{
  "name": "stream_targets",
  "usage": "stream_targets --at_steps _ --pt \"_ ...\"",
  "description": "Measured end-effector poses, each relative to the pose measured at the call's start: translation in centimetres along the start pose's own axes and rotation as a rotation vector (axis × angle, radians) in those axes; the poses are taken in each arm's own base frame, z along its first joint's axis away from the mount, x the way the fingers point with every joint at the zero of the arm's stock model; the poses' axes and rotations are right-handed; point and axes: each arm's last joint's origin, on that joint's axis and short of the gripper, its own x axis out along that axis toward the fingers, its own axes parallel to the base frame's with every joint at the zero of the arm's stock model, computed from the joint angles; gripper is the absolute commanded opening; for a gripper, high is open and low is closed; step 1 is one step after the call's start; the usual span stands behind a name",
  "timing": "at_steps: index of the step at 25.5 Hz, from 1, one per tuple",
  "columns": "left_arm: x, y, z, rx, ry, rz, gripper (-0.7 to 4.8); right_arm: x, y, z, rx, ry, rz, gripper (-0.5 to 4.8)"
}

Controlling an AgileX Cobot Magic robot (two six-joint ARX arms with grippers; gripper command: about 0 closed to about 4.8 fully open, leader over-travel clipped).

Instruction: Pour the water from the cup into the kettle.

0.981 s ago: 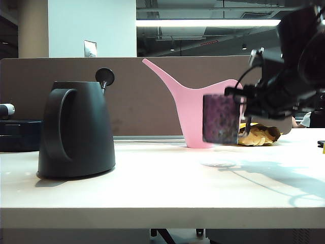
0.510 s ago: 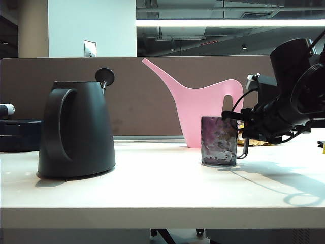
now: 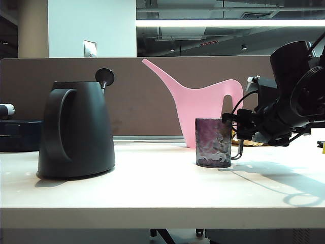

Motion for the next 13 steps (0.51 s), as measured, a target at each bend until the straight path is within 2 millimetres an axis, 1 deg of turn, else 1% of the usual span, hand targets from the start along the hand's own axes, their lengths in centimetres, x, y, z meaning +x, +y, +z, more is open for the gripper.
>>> stream_targets --at_steps 8,13 --pt "0.0 0.0 0.0 -0.001 0.000 0.000 -0.05 -0.5 0.0 0.2 -0.005 0.051 -0.006 1.49" --pt "0.0 0.0 0.0 -0.019 0.000 -0.001 -0.05 -1.2 0.2 1.2 -0.006 0.052 -0.006 1.49"
